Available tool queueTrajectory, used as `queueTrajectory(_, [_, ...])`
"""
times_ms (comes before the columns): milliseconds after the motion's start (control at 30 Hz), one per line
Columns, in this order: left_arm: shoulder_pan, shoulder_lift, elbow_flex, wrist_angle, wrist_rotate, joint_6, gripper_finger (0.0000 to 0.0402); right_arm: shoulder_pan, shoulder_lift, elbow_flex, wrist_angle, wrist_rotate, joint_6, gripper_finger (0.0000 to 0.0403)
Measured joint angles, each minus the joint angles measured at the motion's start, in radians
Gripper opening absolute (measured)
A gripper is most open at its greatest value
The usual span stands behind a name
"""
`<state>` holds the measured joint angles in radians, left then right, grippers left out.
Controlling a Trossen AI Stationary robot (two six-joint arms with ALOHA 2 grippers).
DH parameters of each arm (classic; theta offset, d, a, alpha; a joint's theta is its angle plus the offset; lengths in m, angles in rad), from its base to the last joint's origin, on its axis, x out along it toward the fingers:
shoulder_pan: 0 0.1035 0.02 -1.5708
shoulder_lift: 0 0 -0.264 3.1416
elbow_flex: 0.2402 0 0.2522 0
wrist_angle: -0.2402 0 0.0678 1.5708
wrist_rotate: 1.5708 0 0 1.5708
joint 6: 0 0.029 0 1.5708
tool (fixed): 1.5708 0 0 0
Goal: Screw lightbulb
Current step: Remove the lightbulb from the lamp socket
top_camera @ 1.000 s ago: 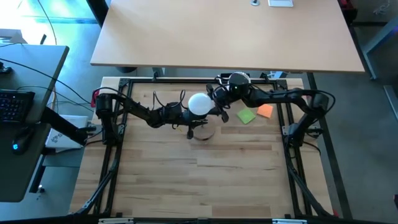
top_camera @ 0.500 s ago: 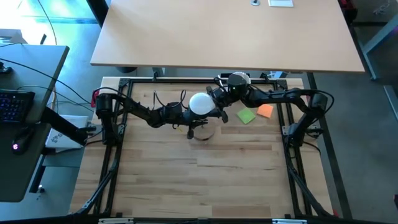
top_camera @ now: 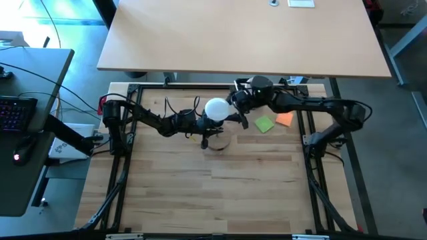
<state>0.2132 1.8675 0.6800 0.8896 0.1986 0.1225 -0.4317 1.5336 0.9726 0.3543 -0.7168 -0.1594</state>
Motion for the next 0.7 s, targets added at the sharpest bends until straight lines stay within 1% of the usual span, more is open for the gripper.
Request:
queueTrajectory(133, [0.000,0.000,0.000,0.000,-0.001,0.000,0.0030,0.031,-0.080,0.000,-0.194,0.187,-0.014,0.0250])
queueTrajectory(233, [0.000,0.000,0.000,0.000,-0.001,0.001,0.0030,0.075,-0.134,0.000,-0.317,0.322,-0.050,0.0250])
queueTrajectory(367, [0.001,0.000,0.000,0.000,-0.002,0.001,0.0030,0.166,-0.175,0.000,-0.383,0.534,-0.039,0.0250])
queueTrajectory(433, [0.005,0.000,0.000,0.000,0.002,0.001,0.0030,0.219,-0.172,0.000,-0.390,0.632,-0.008,0.0250])
queueTrajectory(500, [0.005,0.000,0.000,0.000,0.001,0.001,0.0030,0.284,-0.152,0.000,-0.368,0.753,0.026,0.0250])
queueTrajectory(600, [0.005,0.000,-0.001,0.004,0.000,0.001,0.0030,0.396,-0.091,0.001,-0.302,0.998,0.079,0.0250])
queueTrajectory(700, [0.005,0.000,-0.001,0.004,0.000,0.001,0.0030,0.492,-0.014,0.001,-0.157,1.237,0.132,0.0250])
